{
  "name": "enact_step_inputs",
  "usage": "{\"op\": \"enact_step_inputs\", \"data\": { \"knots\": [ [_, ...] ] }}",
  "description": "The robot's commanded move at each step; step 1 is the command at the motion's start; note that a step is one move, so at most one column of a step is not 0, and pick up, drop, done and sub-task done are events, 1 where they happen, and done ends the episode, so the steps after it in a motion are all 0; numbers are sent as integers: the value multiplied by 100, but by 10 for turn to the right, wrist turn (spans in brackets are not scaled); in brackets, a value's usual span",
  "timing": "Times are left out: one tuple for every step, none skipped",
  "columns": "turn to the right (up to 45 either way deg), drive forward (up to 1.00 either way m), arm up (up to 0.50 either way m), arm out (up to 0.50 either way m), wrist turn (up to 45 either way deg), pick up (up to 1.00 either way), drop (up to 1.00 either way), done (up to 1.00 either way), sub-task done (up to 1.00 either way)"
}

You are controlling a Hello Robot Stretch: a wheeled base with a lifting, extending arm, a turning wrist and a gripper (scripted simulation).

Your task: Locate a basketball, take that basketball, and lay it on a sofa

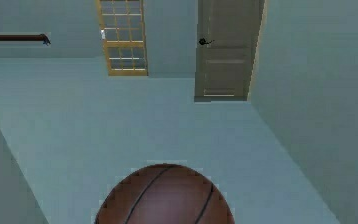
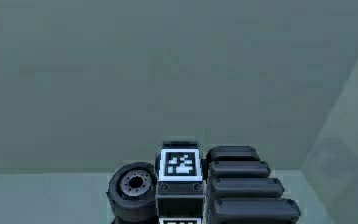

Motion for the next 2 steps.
{"op": "enact_step_inputs", "data": {
  "knots": [
    [0,40,0,0,0,0,0,0,0],
    [0,100,0,0,0,0,0,0,0]
  ]
}}
